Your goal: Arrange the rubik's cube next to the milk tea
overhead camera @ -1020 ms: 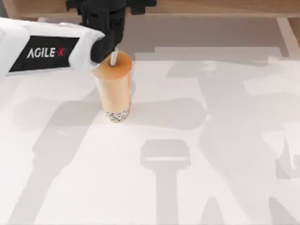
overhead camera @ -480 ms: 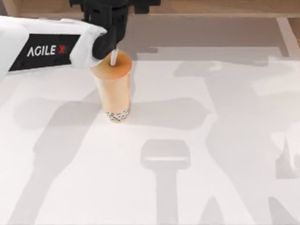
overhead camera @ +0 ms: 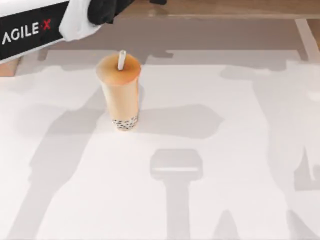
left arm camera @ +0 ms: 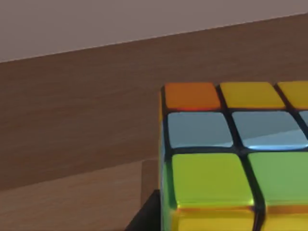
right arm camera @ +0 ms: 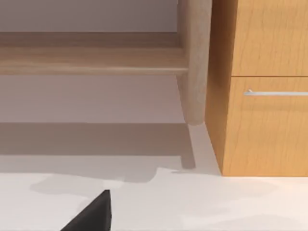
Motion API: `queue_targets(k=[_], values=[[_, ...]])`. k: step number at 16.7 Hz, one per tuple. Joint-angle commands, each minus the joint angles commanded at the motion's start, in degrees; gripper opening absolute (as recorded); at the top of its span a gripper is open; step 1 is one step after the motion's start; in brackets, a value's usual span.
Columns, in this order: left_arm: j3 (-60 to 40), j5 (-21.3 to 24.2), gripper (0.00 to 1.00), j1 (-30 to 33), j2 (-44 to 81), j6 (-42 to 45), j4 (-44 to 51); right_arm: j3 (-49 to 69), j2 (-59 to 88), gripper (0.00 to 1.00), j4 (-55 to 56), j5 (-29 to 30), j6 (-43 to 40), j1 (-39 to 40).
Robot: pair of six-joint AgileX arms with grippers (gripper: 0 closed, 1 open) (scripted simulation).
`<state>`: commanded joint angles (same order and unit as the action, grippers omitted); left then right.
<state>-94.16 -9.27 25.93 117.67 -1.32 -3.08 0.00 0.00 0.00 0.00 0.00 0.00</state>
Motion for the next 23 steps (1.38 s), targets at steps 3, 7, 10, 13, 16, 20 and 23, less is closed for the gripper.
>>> queue_targets(k=[3,7,10,13,16,20,23], values=[[-5.1,4.8,0.00,-1.6,-1.3,0.3,14.6,0.0,0.0,1.00,0.0,0.0,0.0,0.0],[-13.4,9.6,0.00,-5.3,-1.9,-0.2,37.6,0.0,0.0,1.00,0.0,0.0,0.0,0.0],[-19.8,11.4,0.00,-9.8,1.0,-1.0,56.7,0.0,0.0,1.00,0.0,0.0,0.0,0.0],[-25.3,11.9,0.00,-15.0,7.5,-2.0,72.3,0.0,0.0,1.00,0.0,0.0,0.0,0.0],[-28.8,11.6,0.00,-18.7,15.0,-2.8,83.1,0.0,0.0,1.00,0.0,0.0,0.0,0.0],[-30.3,11.4,0.00,-19.2,20.1,-3.4,89.3,0.0,0.0,1.00,0.0,0.0,0.0,0.0],[-30.3,11.4,0.00,-19.2,20.1,-3.4,89.3,0.0,0.0,1.00,0.0,0.0,0.0,0.0]])
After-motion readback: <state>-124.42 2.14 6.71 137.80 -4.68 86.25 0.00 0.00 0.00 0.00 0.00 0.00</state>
